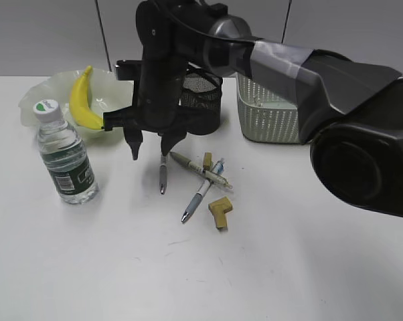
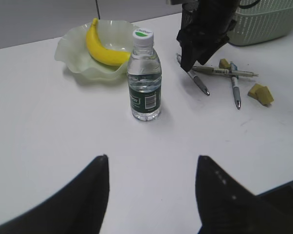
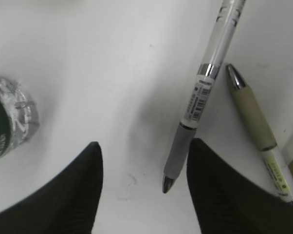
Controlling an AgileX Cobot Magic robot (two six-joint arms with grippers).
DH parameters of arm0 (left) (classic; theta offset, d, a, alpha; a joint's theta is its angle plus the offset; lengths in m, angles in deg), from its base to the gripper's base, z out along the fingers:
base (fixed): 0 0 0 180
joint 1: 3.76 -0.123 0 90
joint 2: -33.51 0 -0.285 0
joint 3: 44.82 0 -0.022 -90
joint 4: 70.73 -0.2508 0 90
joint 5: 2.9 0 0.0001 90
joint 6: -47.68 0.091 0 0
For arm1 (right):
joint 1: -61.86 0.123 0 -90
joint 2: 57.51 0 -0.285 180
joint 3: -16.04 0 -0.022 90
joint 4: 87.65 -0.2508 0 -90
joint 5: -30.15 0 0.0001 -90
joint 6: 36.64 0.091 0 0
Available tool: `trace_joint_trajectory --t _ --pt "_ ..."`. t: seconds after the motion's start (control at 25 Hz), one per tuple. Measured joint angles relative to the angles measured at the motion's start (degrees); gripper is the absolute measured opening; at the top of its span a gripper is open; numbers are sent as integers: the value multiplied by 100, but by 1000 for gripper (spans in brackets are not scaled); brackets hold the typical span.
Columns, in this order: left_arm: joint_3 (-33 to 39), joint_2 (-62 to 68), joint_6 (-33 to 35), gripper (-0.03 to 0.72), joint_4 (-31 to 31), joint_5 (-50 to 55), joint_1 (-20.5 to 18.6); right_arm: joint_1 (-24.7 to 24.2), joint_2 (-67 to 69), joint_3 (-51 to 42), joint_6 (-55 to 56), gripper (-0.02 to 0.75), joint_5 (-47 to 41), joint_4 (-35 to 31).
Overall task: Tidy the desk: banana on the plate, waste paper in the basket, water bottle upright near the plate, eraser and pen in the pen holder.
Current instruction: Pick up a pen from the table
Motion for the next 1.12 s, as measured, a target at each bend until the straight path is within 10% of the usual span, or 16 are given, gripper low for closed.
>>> trace_joint_trajectory --t 0.68,0.92,1.12 --pt "0 0 0 421 0 0 0 -197 556 58 210 414 -21 -157" --pt "0 0 0 420 0 0 0 -197 601 114 173 118 -21 -153" --pt "0 0 0 420 0 0 0 -197 684 533 14 111 -48 -106"
